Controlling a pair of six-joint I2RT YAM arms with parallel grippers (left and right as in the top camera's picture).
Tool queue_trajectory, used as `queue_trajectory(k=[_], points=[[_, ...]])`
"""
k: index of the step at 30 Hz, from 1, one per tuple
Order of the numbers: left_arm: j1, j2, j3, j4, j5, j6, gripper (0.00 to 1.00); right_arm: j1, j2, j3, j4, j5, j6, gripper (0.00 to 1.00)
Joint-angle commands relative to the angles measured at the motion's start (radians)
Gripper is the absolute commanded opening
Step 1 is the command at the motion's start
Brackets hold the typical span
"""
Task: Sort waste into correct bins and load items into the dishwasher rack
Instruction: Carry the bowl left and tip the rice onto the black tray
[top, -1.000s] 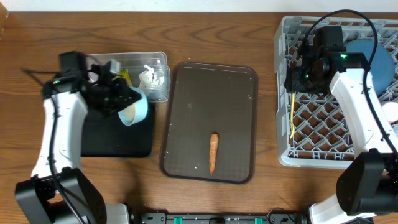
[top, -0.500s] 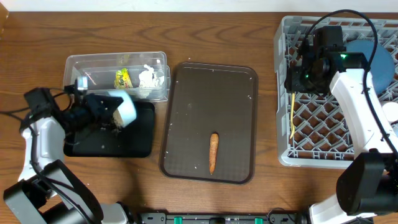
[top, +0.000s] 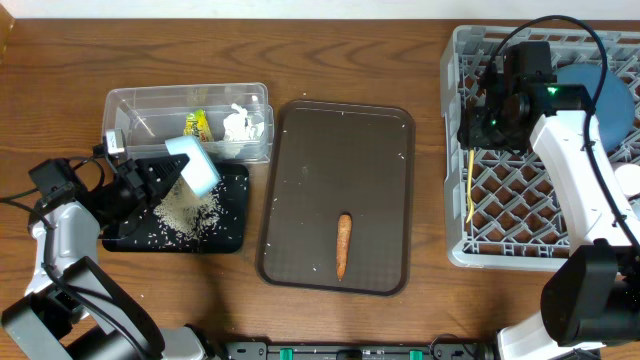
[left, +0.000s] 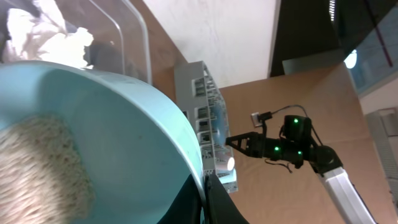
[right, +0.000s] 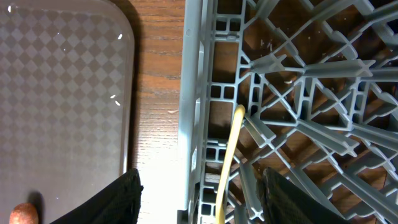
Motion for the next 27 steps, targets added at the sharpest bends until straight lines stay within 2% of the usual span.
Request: queue_trajectory(k=[1,17,22,23,24,26,27], points=[[0.005,-0.011,-0.003,0.005,0.053,0.025,0.06,0.006,-0.02,0.017,0.0,0.01,-0.013,0.6],[0.005,-0.011,-0.003,0.005,0.046,0.023,0.06,0.006,-0.02,0.017,-0.001,0.01,-0.012,0.6],[0.005,-0.011,-0.003,0.001,-0.145,-0.137,0.06,0.006,-0.02,0.017,-0.001,0.01,-0.012,0.6],[0.005,-0.011,-0.003,0.001,-0.146,-0.145,0.06,0.006,-0.02,0.017,-0.001,0.01,-0.012,0.6],[0.005,-0.011,-0.003,0.002,-0.117,-0.139,0.06,0.006,-0.02,0.017,-0.001,0.01,-0.012,0.6],[0.005,-0.011,-0.003,0.01,0.056,-0.028,0.06,0.006,-0.02,0.017,-0.002,0.01,-0.012,0.6],[0.004,-0.012,-0.001,-0.002,0.053,-0.031,0.06,0.006,-0.02,0.017,-0.002,0.01,-0.012,0.6]])
